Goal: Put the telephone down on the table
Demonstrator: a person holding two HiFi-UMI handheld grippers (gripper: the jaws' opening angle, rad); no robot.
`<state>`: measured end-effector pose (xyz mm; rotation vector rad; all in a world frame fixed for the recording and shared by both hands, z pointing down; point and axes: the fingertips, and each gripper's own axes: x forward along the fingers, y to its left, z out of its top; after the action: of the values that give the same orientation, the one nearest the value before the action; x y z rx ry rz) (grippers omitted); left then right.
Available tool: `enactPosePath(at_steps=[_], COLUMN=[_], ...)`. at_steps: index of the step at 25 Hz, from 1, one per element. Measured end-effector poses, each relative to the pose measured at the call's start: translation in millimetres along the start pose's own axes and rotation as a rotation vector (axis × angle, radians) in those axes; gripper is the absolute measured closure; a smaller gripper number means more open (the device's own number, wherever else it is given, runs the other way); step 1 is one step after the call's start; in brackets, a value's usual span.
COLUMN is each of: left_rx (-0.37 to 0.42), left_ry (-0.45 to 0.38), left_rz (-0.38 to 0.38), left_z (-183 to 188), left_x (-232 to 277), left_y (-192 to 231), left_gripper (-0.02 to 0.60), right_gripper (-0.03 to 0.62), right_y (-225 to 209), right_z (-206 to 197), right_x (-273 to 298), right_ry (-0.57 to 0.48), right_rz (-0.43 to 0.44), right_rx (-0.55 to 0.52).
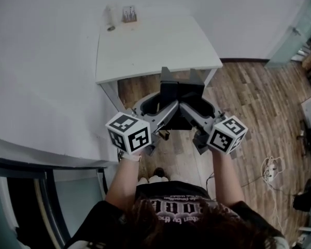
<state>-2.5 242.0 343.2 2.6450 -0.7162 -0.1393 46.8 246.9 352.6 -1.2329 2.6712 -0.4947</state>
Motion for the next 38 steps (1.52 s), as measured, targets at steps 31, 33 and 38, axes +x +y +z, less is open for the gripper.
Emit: enactPosePath(at_steps=[31, 33, 38], left_rx=[0.003, 0.000, -0.005], left_ry=[0.004, 0.000, -0.004], left_rz=[0.118, 0.129, 0.154], left_z=[66.7, 75.7, 96.9], left_x=[103.3, 119.3, 161.4], left_y=[166.2, 181.9, 225.5], left_gripper=[0.367, 0.367, 0.367], right_gripper=[0.307, 0.307, 0.307], right_y=[-131.0, -148.2, -195.1], right_z=[39.3, 48.1, 67.6], right_x=[163.1, 178.5, 219.5], right_ry=[0.080, 0.088, 0.100], right_rz=[0.104, 0.113, 0.133], right_rx=[0.077, 0.074, 0.084])
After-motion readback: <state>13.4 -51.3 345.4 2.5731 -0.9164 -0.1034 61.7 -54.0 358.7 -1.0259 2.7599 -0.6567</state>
